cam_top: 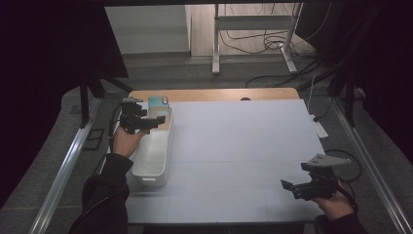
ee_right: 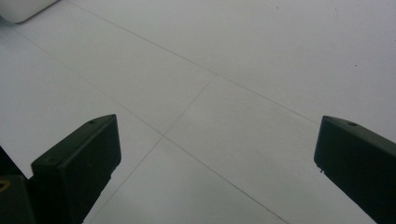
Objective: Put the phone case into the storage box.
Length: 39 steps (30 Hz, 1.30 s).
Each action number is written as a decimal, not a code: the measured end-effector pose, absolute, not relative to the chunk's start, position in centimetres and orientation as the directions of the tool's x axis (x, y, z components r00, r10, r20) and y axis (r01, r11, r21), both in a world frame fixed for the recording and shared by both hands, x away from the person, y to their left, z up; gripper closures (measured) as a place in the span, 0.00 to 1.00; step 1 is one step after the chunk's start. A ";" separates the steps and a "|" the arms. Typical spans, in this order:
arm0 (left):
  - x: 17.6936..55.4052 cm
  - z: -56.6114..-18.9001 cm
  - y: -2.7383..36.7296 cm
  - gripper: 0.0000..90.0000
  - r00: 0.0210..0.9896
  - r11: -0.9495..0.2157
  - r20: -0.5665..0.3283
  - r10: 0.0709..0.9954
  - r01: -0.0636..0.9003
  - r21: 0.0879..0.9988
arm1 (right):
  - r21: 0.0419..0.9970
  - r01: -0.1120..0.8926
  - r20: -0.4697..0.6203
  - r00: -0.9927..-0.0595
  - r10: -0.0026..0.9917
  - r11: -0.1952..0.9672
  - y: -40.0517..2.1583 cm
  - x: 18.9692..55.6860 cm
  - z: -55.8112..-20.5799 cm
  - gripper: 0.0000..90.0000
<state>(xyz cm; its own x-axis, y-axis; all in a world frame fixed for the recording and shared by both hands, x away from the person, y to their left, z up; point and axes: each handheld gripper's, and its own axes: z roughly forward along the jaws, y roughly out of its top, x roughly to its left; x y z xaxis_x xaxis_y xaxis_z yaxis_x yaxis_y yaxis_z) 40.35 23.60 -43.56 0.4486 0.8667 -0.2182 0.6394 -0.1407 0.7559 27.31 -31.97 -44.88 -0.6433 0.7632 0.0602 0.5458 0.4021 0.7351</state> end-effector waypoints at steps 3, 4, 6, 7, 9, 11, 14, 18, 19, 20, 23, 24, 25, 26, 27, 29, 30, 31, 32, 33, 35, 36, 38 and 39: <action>40.1 -43.7 23.4 0.10 0.459 -0.150 -0.216 0.862 0.638 0.756 | 0.734 0.546 0.062 -0.645 0.762 0.403 -32.0 27.3 -44.9 0.01; 40.0 -43.7 23.4 0.09 0.461 -0.152 -0.215 0.861 0.637 0.755 | 0.734 0.545 0.061 -0.646 0.761 0.404 -32.0 27.3 -44.9 0.01; 39.7 -43.7 23.3 0.08 0.473 -0.160 -0.217 0.854 0.635 0.756 | 0.735 0.545 0.061 -0.646 0.761 0.404 -32.0 27.3 -44.9 0.01; 39.7 -43.7 23.3 0.07 0.473 -0.160 -0.217 0.854 0.635 0.756 | 0.735 0.545 0.061 -0.646 0.761 0.404 -32.0 27.3 -44.9 0.01; 39.5 -43.6 23.3 0.06 0.484 -0.168 -0.214 0.849 0.630 0.759 | 0.735 0.544 0.060 -0.647 0.760 0.405 -32.0 27.3 -44.9 0.01; 39.2 -43.6 23.3 0.05 0.491 -0.167 -0.216 0.844 0.623 0.764 | 0.735 0.543 0.060 -0.648 0.759 0.406 -31.9 27.3 -44.9 0.01; 38.6 -43.4 23.3 0.04 0.500 -0.170 -0.209 0.840 0.610 0.774 | 0.736 0.542 0.060 -0.649 0.759 0.405 -31.9 27.3 -44.9 0.01; 37.9 -43.4 23.2 0.03 0.511 -0.178 -0.204 0.835 0.601 0.779 | 0.735 0.541 0.058 -0.650 0.757 0.408 -31.9 27.3 -44.9 0.01; 37.6 -43.4 23.3 0.03 0.513 -0.181 -0.198 0.835 0.597 0.782 | 0.734 0.541 0.057 -0.652 0.756 0.410 -31.9 27.2 -44.9 0.01; 37.6 -43.4 23.3 0.03 0.513 -0.181 -0.198 0.835 0.597 0.782 | 0.734 0.541 0.057 -0.652 0.756 0.410 -31.9 27.2 -44.9 0.01; 37.1 -43.3 23.5 0.03 0.518 -0.176 -0.205 0.830 0.594 0.785 | 0.733 0.541 0.056 -0.652 0.756 0.412 -31.9 27.3 -44.9 0.01; 37.0 -43.3 23.5 0.04 0.519 -0.176 -0.207 0.829 0.594 0.785 | 0.732 0.542 0.057 -0.652 0.756 0.412 -31.9 27.3 -44.9 0.01; 36.8 -43.3 23.5 0.04 0.521 -0.179 -0.205 0.828 0.594 0.784 | 0.732 0.543 0.058 -0.651 0.756 0.411 -31.9 27.3 -44.9 0.01; 36.7 -43.4 23.4 0.04 0.523 -0.180 -0.205 0.827 0.592 0.786 | 0.733 0.542 0.058 -0.652 0.756 0.410 -31.9 27.2 -44.9 0.01; 36.6 -43.4 23.4 0.04 0.525 -0.183 -0.202 0.826 0.591 0.786 | 0.734 0.541 0.057 -0.652 0.756 0.411 -31.9 27.2 -44.8 0.01; 36.2 -43.4 23.3 0.04 0.528 -0.191 -0.195 0.827 0.589 0.785 | 0.733 0.541 0.056 -0.652 0.757 0.412 -31.9 27.2 -44.8 0.01; 36.0 -43.4 23.1 0.04 0.529 -0.194 -0.190 0.827 0.586 0.787 | 0.733 0.541 0.057 -0.652 0.756 0.411 -31.9 27.3 -44.8 0.01; 35.8 -43.4 23.1 0.04 0.530 -0.198 -0.185 0.828 0.584 0.787 | 0.733 0.541 0.057 -0.652 0.756 0.411 -31.9 27.2 -44.8 0.01; 35.7 -43.4 23.0 0.04 0.530 -0.203 -0.181 0.828 0.584 0.786 | 0.734 0.541 0.058 -0.652 0.756 0.411 -31.9 27.2 -44.8 0.01; 35.6 -43.4 23.0 0.04 0.533 -0.206 -0.178 0.827 0.582 0.786 | 0.734 0.541 0.058 -0.652 0.756 0.411 -31.9 27.2 -44.8 0.01; 35.2 -43.4 22.8 0.04 0.536 -0.207 -0.177 0.825 0.579 0.789 | 0.734 0.541 0.058 -0.652 0.756 0.410 -31.9 27.2 -44.8 0.01; 35.1 -43.4 22.8 0.04 0.541 -0.214 -0.173 0.823 0.576 0.789 | 0.734 0.541 0.059 -0.652 0.756 0.410 -31.9 27.2 -44.8 0.01; 34.8 -43.4 22.5 0.04 0.547 -0.222 -0.165 0.821 0.571 0.790 | 0.733 0.542 0.060 -0.653 0.755 0.410 -31.9 27.3 -44.8 0.00; 34.6 -43.3 22.4 0.04 0.551 -0.225 -0.162 0.819 0.568 0.791 | 0.733 0.543 0.062 -0.653 0.755 0.410 -31.9 27.3 -44.9 0.00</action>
<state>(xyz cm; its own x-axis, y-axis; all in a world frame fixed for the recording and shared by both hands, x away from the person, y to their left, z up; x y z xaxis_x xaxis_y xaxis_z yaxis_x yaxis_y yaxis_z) 34.59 22.38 -43.34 0.5505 0.8189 -0.1620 0.5681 -0.2254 0.7915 27.28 -31.87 -44.86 -0.6534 0.7545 0.0620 0.5432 0.4102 0.7325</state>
